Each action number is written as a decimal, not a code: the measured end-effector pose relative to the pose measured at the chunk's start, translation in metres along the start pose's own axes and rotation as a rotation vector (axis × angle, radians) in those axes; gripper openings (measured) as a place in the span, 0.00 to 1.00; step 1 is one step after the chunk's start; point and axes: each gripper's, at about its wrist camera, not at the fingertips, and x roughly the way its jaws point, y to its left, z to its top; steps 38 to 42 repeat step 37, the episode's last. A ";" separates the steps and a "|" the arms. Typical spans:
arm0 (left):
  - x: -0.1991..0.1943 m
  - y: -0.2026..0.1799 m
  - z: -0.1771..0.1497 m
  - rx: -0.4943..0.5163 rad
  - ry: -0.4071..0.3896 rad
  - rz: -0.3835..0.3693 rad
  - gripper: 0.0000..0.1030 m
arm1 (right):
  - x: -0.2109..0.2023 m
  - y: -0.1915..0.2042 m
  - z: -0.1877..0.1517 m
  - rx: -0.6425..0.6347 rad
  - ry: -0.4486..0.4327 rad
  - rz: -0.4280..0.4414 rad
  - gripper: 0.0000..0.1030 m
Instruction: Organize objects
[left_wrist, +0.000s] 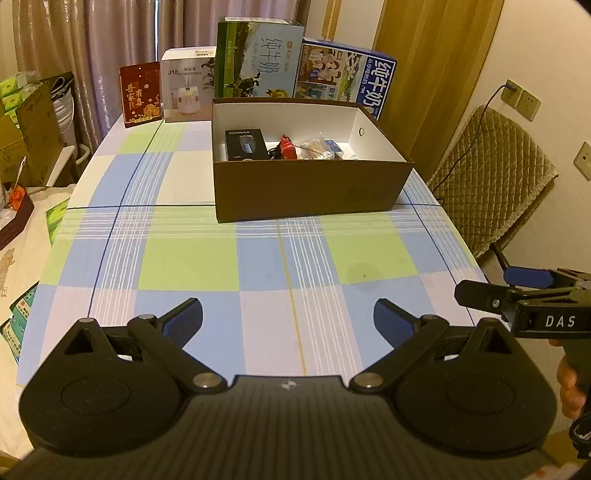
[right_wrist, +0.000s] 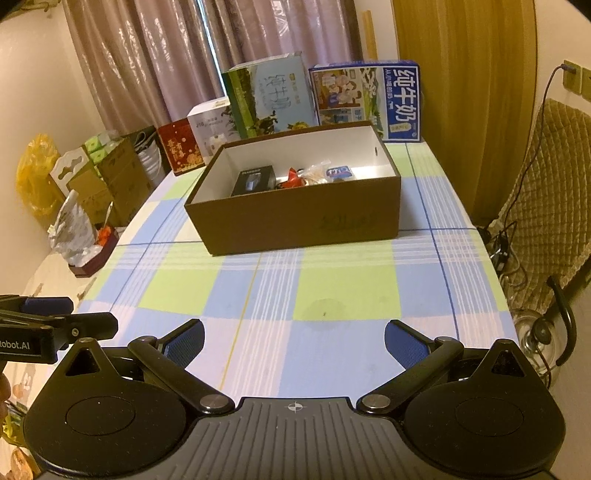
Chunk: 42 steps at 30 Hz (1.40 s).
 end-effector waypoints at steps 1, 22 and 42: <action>0.000 0.000 -0.001 0.001 0.000 -0.001 0.95 | -0.001 0.001 -0.001 0.000 0.001 -0.001 0.98; -0.004 -0.003 -0.006 0.009 -0.004 -0.004 0.95 | -0.007 0.005 -0.011 -0.003 0.001 0.002 0.98; -0.002 -0.007 -0.006 0.024 -0.011 0.000 0.95 | -0.012 0.001 -0.013 0.005 0.000 0.002 0.98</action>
